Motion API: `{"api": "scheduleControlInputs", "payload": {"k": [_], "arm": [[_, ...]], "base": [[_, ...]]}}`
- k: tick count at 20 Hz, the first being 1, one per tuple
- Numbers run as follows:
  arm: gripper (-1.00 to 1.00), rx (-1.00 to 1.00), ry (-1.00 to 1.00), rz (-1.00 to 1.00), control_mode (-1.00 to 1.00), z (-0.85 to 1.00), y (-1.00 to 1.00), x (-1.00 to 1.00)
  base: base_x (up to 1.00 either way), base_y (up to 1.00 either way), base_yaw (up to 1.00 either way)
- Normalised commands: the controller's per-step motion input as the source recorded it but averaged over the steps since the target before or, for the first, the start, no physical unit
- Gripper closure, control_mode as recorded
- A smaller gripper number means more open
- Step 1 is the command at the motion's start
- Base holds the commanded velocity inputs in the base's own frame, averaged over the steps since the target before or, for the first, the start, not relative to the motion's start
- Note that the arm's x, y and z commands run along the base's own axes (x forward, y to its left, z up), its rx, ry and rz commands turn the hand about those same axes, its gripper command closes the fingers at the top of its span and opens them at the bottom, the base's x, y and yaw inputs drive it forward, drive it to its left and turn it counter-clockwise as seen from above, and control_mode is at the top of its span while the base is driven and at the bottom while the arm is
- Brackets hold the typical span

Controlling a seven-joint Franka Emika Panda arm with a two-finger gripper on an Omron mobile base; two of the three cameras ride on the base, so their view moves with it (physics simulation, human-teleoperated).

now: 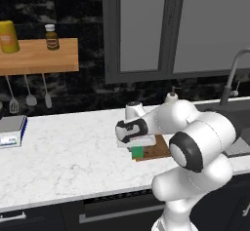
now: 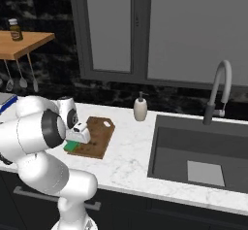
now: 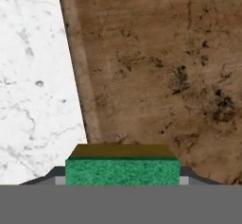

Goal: Pick up the sponge from the counter and clean the cutting board by briefly scrubbing or pressing down on the cutting board. Once finished, release the sponge.

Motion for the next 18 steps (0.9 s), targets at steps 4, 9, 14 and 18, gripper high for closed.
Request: {"api": "scheduleControlInputs", "payload": {"k": [4, 9, 14, 18], "arm": [[1.00, 0.02, 0.01, 0.03, -1.00, -0.26, -0.54, 0.00], [1.00, 0.07, -0.06, 0.00, -1.00, -0.07, -0.82, -0.15], [1.00, 0.00, -0.02, 0.00, -1.00, -0.19, -0.55, -0.01], [1.00, 0.00, 0.00, 0.00, -1.00, -0.01, -0.33, 0.00]], "base": [[0.00, 0.00, 0.00], [0.00, 0.00, 0.00], [0.00, 0.00, 0.00], [0.00, 0.00, 0.00]]}}
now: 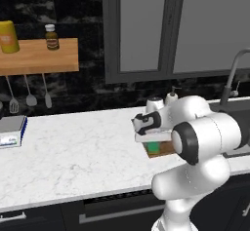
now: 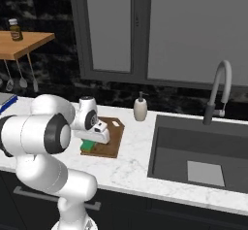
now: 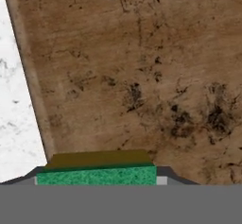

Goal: Pick up the sponge from the counter and clean the cutting board by briefly scrubbing or pressing down on the cutting board. Once finished, release the sponge.

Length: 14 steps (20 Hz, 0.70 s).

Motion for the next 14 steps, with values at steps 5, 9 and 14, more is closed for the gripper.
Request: {"api": "scheduleControlInputs", "payload": {"k": [5, 9, 14], "arm": [[1.00, 0.01, 0.00, 0.01, -1.00, -0.03, -0.40, -0.01], [1.00, 0.00, -0.01, 0.01, -1.00, -0.20, -0.63, -0.01], [1.00, 0.00, 0.00, 0.01, -1.00, -0.09, -0.70, 0.00]], "base": [[0.00, 0.00, 0.00], [0.00, 0.00, 0.00], [0.00, 0.00, 0.00]]}}
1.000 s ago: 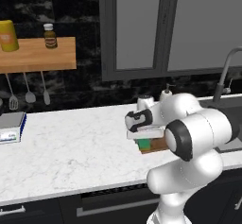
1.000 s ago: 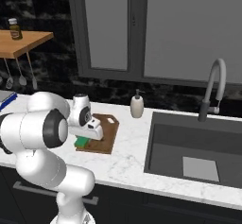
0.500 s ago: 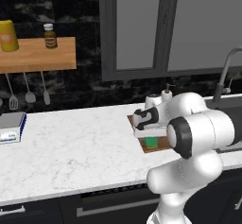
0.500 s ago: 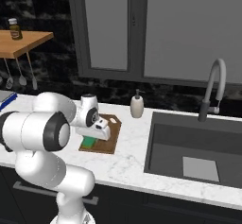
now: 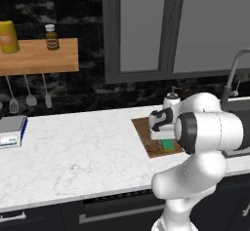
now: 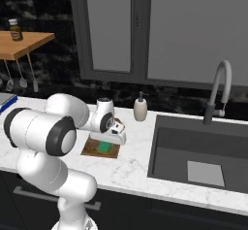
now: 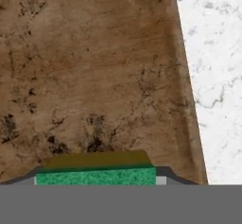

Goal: Pick up the sponge from the counter and clean the cutting board by briefly scrubbing or pressing down on the cutting board. Once finished, release the sponge.

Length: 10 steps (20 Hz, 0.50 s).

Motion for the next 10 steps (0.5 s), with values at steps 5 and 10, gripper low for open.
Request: {"api": "scheduleControlInputs", "payload": {"k": [5, 10], "arm": [[1.00, 0.01, 0.00, 0.02, -1.00, -0.14, -0.82, 0.00], [1.00, 0.00, 0.00, 0.04, -1.00, -0.37, -0.43, -0.02]], "base": [[0.00, 0.00, 0.00], [0.00, 0.00, 0.00]]}}
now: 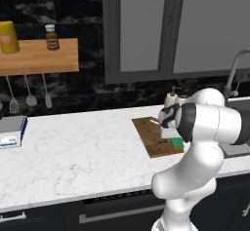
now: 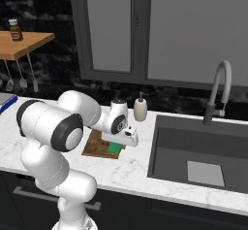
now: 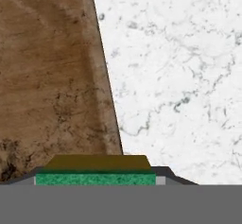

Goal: Pick up the sponge from the counter and clean the cutting board by briefly scrubbing or pressing down on the cutting board. Once finished, release the sponge.

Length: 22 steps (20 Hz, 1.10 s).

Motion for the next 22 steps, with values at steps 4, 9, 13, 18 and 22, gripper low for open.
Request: {"api": "scheduleControlInputs", "payload": {"k": [4, 9, 13, 18, 22], "arm": [[1.00, 0.00, -0.02, 0.00, -1.00, -0.13, 0.02, 0.01], [1.00, 0.00, 0.00, 0.00, -1.00, 0.02, 0.19, 0.26], [1.00, 0.00, 0.03, 0.00, -1.00, 0.02, 0.15, 0.43], [1.00, 0.00, 0.06, 0.00, -1.00, 0.00, 0.03, 0.71], [1.00, 0.00, 0.02, 0.00, -1.00, 0.00, 0.27, 0.33]], "base": [[0.00, 0.00, 0.00], [0.00, 0.00, 0.00], [0.00, 0.00, 0.00], [0.00, 0.00, 0.00], [0.00, 0.00, 0.00]]}}
